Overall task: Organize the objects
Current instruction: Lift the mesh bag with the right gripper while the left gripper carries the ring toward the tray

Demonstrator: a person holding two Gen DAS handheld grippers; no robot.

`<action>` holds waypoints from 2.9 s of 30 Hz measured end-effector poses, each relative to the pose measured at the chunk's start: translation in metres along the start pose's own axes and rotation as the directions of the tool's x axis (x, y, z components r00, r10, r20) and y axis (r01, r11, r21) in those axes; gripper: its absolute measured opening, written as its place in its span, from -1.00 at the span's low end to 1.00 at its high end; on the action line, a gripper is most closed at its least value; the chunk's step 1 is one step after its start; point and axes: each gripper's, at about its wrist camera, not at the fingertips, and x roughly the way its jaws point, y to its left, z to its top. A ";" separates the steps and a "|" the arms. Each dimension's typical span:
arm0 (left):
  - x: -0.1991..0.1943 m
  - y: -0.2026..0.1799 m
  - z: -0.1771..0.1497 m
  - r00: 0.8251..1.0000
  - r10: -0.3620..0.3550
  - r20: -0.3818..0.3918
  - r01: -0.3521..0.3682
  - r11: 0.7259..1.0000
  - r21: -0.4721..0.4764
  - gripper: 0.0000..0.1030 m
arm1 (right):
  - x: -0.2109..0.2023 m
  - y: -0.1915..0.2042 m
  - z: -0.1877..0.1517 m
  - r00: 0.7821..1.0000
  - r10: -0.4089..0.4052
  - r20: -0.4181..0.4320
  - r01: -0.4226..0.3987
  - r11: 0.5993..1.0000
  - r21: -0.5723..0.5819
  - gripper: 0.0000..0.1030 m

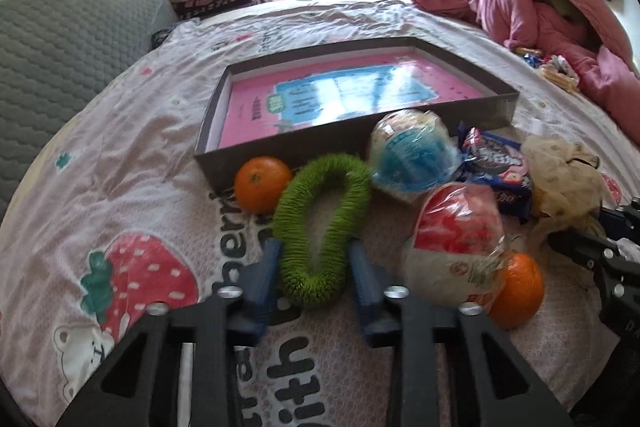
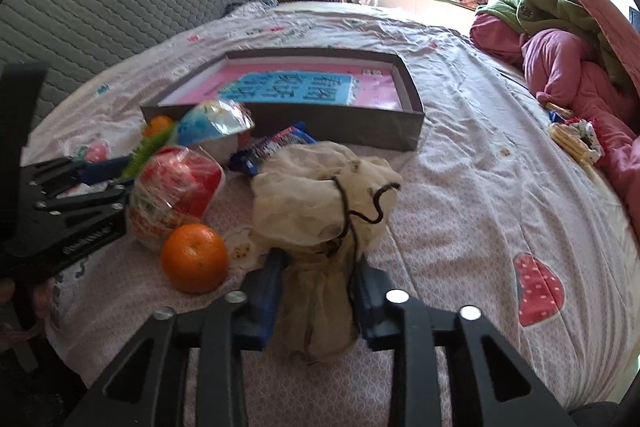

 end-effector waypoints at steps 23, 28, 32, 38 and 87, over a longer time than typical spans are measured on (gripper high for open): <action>-0.022 0.024 0.008 0.974 -0.196 0.117 0.212 0.968 -0.138 -0.81 | -0.023 -0.009 0.015 0.988 0.069 0.140 -0.072 0.997 0.014 -0.67; -0.028 0.027 0.013 0.968 -0.201 0.148 0.222 0.965 -0.142 -0.81 | -0.026 -0.010 0.024 0.983 0.069 0.168 -0.071 0.997 0.004 -0.67; -0.029 0.029 0.020 0.965 -0.203 0.164 0.227 0.963 -0.146 -0.81 | -0.027 -0.009 0.033 0.980 0.071 0.188 -0.069 0.997 -0.016 -0.67; -0.028 0.032 0.033 0.961 -0.203 0.188 0.232 0.961 -0.149 -0.81 | -0.024 -0.008 0.045 0.976 0.074 0.206 -0.068 0.997 -0.034 -0.67; 0.043 0.082 0.108 0.967 -0.142 0.213 0.194 0.949 -0.248 -0.84 | 0.076 -0.014 0.110 0.993 0.039 0.108 -0.033 0.998 -0.050 -0.64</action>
